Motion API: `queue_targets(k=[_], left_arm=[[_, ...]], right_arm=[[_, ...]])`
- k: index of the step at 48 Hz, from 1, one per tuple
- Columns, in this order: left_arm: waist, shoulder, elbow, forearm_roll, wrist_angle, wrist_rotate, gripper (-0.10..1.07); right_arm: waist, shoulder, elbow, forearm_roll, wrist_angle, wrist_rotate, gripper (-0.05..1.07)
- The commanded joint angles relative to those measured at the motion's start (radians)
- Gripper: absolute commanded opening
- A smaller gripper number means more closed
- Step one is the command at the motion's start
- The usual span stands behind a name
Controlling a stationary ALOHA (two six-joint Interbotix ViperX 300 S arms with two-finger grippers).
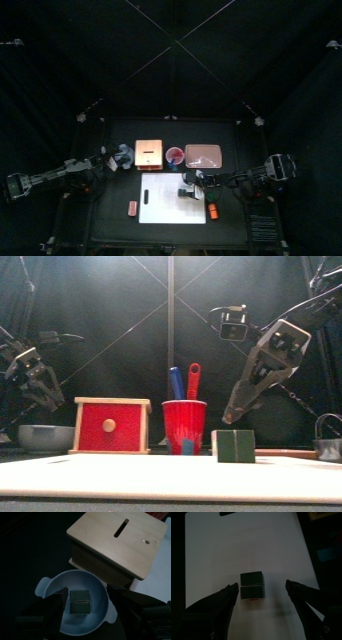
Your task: Grab right half of sushi roll and put on plate
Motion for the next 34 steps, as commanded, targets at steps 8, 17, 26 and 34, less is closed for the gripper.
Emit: queue_targets(k=[8,17,26,34], left_arm=[[-0.005,-0.037,-0.018,0.0,-0.014,0.005,0.96],[-0.038,-0.08,-0.014,-0.003,-0.02,0.003,0.96],[-0.091,-0.092,-0.009,-0.003,-0.02,0.003,0.96],[-0.094,-0.092,-0.005,-0.003,-0.021,0.002,0.96]], right_arm=[[0.025,-0.008,-0.048,0.063,0.028,-0.002,1.03],[0.031,0.071,-0.075,0.072,0.029,-0.002,1.03],[0.034,0.13,-0.103,0.072,0.037,0.0,1.02],[0.034,0.144,-0.126,0.06,0.083,-0.003,0.96]])
